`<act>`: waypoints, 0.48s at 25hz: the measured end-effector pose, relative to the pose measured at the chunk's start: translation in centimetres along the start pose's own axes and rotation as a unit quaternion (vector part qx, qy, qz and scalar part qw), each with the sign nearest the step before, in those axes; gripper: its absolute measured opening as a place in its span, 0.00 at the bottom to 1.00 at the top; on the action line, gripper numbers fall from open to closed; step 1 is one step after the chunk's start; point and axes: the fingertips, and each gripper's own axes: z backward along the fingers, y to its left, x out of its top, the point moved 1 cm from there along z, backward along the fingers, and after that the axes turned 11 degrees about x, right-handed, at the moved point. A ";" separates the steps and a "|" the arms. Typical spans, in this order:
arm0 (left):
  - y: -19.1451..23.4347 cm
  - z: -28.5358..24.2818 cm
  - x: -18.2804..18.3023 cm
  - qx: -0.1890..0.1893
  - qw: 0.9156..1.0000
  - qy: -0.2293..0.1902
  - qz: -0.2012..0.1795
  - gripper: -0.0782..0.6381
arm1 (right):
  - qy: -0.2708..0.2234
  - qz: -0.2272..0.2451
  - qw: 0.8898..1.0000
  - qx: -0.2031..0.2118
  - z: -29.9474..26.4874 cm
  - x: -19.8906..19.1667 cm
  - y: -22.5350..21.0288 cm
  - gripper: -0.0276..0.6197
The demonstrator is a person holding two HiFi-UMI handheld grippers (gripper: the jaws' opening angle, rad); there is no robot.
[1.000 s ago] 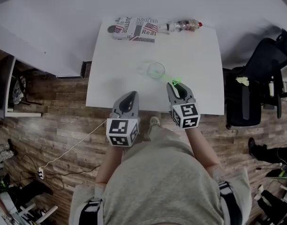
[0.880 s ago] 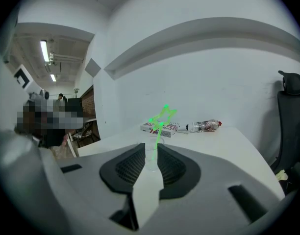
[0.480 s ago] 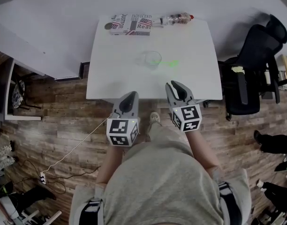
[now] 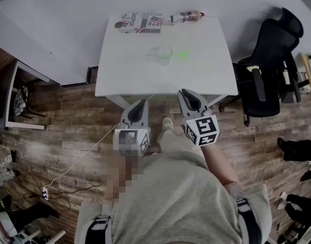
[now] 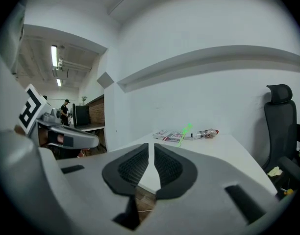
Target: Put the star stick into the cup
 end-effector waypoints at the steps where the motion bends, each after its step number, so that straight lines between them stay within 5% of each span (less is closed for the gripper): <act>1: -0.1 0.6 -0.2 0.000 1.000 -0.001 0.000 0.12 | -0.001 0.001 1.000 0.000 0.6 0.0 0.5 0.09; 12: -1.4 7.3 -2.1 0.009 1.000 -0.019 0.009 0.12 | -0.014 0.021 1.000 0.018 6.0 -0.1 6.7 0.04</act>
